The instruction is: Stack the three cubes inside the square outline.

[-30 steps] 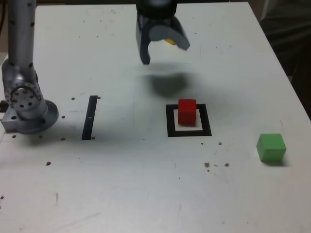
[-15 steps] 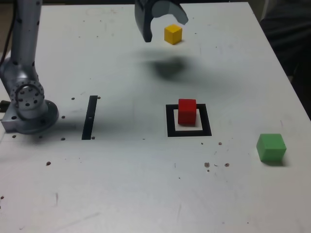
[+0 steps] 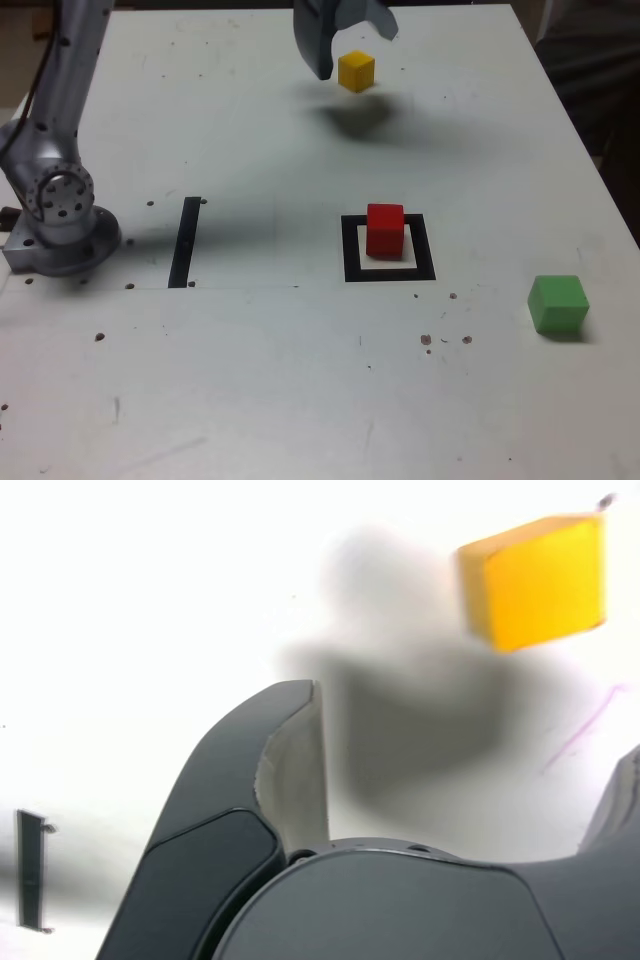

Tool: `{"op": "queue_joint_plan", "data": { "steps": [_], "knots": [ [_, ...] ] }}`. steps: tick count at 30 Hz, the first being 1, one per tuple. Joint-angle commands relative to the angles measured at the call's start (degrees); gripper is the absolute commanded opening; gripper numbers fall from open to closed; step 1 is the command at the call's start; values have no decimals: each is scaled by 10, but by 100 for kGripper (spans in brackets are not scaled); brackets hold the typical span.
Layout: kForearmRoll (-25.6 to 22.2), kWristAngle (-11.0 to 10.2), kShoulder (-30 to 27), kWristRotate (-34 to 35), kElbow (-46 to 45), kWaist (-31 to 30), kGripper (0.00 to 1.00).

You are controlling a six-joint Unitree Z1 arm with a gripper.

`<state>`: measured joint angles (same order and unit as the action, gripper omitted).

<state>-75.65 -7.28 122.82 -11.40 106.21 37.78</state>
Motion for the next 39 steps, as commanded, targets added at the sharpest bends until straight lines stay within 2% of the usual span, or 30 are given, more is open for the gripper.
{"op": "queue_joint_plan", "data": {
  "steps": [1,10,23,33,39],
  "knots": [
    [-9,1,20,4,23,7,99],
    [-34,15,84,10,110,22,99],
    [-55,31,132,16,149,42,95],
    [-67,47,154,16,171,55,84],
    [-67,47,161,16,183,56,68]
  ]
}}
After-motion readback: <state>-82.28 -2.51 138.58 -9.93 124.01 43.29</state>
